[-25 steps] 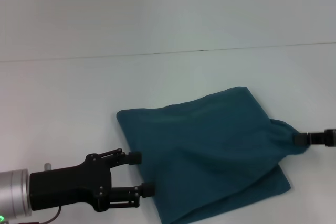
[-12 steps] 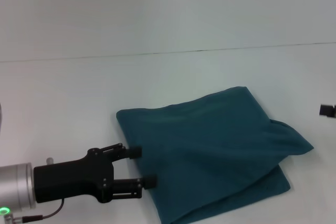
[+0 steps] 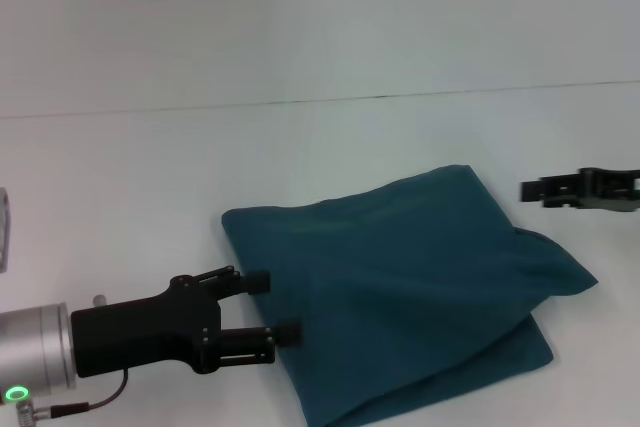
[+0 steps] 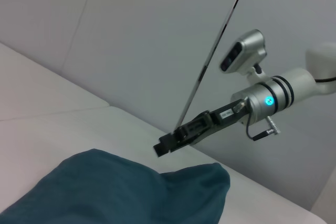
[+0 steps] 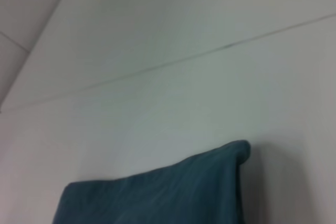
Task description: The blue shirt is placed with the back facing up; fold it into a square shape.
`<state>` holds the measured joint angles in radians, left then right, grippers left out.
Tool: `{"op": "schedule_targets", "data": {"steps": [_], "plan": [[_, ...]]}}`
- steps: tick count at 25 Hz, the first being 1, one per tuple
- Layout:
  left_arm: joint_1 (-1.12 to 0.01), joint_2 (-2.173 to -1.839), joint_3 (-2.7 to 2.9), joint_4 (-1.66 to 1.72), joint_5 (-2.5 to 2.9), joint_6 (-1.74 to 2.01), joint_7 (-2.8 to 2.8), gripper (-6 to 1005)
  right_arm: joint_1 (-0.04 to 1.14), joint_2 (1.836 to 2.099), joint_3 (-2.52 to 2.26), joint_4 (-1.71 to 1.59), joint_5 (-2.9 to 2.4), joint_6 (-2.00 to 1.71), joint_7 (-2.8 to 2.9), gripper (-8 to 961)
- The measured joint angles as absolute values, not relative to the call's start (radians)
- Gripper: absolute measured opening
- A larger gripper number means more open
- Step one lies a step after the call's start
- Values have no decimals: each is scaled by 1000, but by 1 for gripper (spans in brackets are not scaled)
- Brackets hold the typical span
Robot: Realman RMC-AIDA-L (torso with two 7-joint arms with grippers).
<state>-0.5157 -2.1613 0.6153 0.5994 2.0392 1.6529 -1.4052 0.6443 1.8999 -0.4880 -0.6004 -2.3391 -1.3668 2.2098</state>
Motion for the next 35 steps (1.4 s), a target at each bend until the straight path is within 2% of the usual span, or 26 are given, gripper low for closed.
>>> {"op": "schedule_targets", "data": {"steps": [7,11,17,23,26,30,35], "plan": [[-513,-2160,612,602,2038,1640,-1401,905,708,1933,-560,-549,-2348,-1258,2233,523],[-513,-2155,614,605,2040,1640,-1404,907,714,1939,-562,-555,-2346,-1255,2236,522],[-515,-2154,615,607,2044,1640,-1405,906,696,1918,-553,-575,-2343,-1316,2239,521],[-512,-2154,612,606,2043,1639,-1406,905,666,1884,-535,-583,-2338,-1398,2232,520],[-514,-2154,614,603,2041,1632,-1406,906,656,1880,-511,-583,-2336,-1392,2229,520],[-516,-2156,616,602,2039,1629,-1406,907,664,1899,-503,-577,-2329,-1349,2221,519],[-517,-2157,616,606,2039,1627,-1407,906,689,1950,-524,-570,-2321,-1235,2226,518]]}}
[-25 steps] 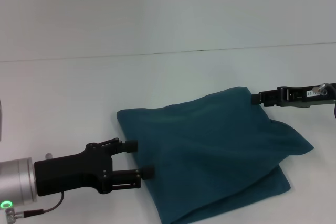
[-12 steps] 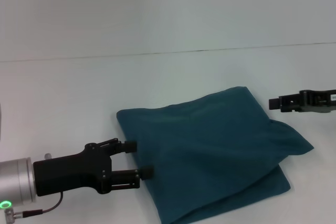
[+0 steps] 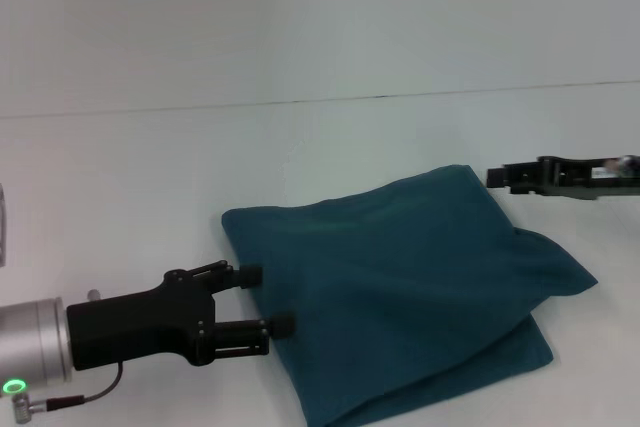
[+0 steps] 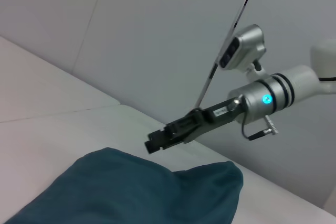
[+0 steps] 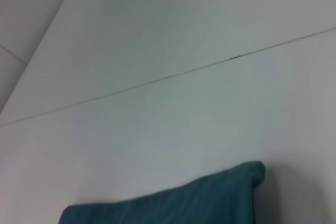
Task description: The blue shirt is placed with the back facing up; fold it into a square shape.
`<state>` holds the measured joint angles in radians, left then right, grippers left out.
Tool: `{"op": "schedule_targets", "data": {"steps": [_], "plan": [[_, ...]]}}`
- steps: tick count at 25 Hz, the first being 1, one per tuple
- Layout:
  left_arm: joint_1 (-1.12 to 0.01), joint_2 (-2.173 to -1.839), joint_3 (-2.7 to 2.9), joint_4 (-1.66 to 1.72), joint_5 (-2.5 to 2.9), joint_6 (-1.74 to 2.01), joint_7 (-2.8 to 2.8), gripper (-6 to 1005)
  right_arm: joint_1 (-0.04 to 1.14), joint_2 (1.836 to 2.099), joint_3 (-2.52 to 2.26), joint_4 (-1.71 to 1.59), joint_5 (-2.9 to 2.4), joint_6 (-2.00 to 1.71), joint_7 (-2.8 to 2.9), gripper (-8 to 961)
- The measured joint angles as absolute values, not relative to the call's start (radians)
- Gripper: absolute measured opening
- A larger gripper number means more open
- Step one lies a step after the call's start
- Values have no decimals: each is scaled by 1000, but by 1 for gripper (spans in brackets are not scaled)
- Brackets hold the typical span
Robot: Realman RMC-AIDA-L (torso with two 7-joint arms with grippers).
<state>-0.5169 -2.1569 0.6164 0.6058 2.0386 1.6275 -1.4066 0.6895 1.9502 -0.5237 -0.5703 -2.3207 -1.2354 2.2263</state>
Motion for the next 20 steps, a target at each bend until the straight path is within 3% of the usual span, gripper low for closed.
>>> {"op": "schedule_targets", "data": {"steps": [4,20], "plan": [[-518,-2154,615,607,2040,1626,-1406,905,711,1977,-537,-555,-2321,-1171,2234,518],[-522,-2144,619,610,2046,1614,-1406,906,733,2007,-567,-496,-2316,-1057,2230,377]]}}
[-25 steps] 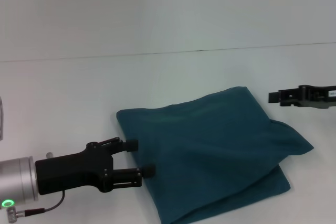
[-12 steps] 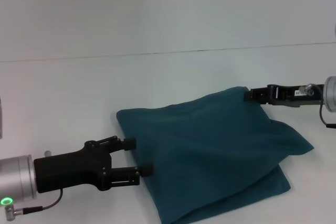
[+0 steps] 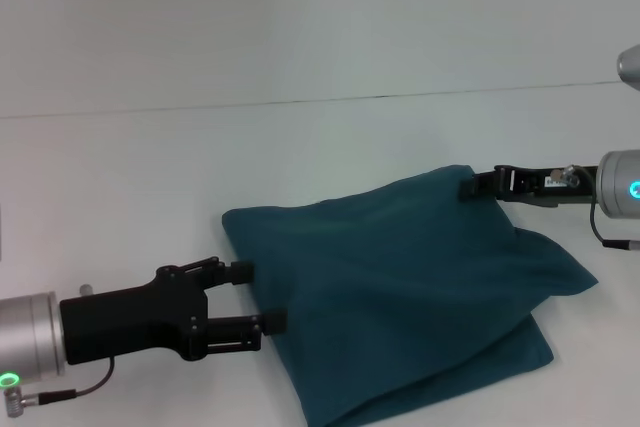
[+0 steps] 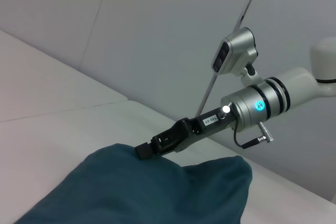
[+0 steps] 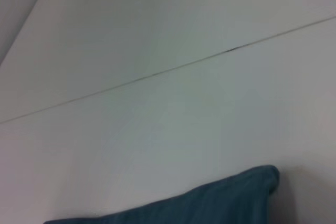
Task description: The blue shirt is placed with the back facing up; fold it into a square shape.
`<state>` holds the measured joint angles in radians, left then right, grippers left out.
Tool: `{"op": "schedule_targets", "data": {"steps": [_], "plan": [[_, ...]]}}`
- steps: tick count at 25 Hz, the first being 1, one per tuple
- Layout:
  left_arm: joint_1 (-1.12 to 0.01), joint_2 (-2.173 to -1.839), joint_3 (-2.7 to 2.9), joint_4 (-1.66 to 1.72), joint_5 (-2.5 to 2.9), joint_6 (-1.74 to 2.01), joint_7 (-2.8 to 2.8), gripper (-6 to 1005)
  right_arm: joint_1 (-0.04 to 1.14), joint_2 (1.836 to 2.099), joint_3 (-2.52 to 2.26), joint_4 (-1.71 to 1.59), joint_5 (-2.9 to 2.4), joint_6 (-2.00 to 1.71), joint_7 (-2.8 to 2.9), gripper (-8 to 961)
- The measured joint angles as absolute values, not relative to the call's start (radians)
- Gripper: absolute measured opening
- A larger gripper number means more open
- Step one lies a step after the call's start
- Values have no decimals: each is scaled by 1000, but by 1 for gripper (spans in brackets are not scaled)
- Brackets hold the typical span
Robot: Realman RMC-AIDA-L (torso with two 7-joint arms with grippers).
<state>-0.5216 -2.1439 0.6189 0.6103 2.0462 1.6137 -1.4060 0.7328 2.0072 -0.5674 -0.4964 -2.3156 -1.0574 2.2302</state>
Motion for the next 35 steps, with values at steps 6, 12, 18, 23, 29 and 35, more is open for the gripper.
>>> {"op": "schedule_targets", "data": {"steps": [6,12,18,23,29,35], "plan": [[-524,-2143,619,611,2046,1613,-1407,907,723,2006,-563,-500,-2238,-1078,2150,116],[-526,-2143,618,608,2046,1612,-1407,907,720,2002,-559,-506,-2161,-1104,2053,58],[-526,-2144,618,605,2045,1613,-1408,907,738,1998,-565,-529,-2119,-1099,2002,10],[-526,-2144,618,604,2044,1613,-1408,907,757,2007,-576,-539,-2123,-1056,1986,11],[-526,-2145,618,604,2045,1614,-1415,907,753,2021,-632,-534,-2127,-987,1980,11],[-526,-2146,618,604,2046,1614,-1420,906,735,2041,-646,-528,-2127,-860,1975,18]]}}
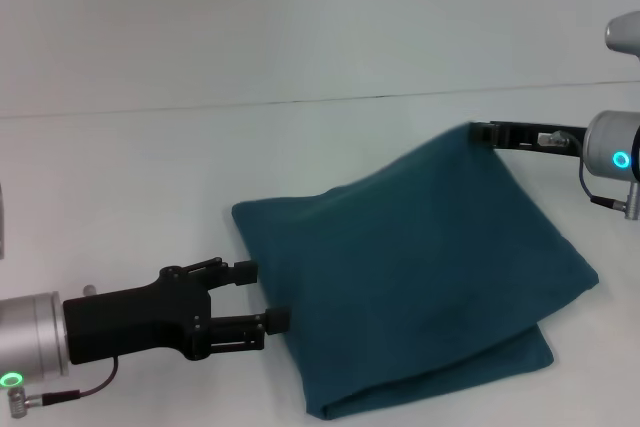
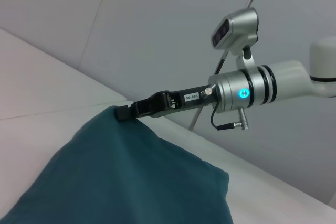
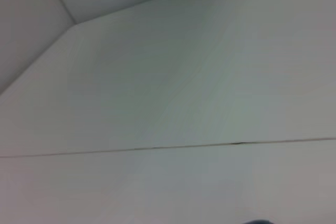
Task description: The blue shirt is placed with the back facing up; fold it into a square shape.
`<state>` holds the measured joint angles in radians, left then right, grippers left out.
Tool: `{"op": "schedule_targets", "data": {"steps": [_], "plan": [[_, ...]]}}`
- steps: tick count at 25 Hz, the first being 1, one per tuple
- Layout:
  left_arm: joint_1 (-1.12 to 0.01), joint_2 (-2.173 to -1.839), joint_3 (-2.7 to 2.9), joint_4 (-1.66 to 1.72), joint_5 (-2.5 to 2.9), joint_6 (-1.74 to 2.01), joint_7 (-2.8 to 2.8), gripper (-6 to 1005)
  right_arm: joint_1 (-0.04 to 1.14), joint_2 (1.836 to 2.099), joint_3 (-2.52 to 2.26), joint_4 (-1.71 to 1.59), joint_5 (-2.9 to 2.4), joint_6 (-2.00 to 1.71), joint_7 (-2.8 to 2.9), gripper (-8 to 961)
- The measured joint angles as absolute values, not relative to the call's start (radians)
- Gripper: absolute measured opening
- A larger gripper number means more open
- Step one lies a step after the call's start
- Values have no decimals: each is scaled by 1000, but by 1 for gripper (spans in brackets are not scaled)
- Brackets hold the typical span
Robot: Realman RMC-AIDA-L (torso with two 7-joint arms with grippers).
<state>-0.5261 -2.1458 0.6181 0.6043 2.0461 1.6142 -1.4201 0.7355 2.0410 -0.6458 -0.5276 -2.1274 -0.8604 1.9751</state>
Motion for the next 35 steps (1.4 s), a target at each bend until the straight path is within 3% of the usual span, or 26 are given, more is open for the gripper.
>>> {"op": "schedule_targets", "data": {"steps": [7,13,17,23,27,35], "plan": [[-525,-2147,618,604,2046,1604,-1424,906,701,2046,-623,-542,-2098,-782,1946,127],[-524,-2148,618,604,2046,1586,-1451,906,649,2032,-623,-592,-2053,-892,1930,267],[-527,-2148,618,604,2041,1564,-1474,906,618,1993,-628,-619,-2056,-1062,1955,467],[-528,-2153,618,595,2042,1516,-1523,906,571,1930,-624,-622,-2061,-1264,2005,624],[-521,-2156,618,590,2045,1508,-1556,906,541,1904,-621,-623,-2063,-1325,2024,617],[-511,-2143,618,591,2078,1524,-1684,906,534,1882,-612,-623,-2112,-1355,2083,615]]}}
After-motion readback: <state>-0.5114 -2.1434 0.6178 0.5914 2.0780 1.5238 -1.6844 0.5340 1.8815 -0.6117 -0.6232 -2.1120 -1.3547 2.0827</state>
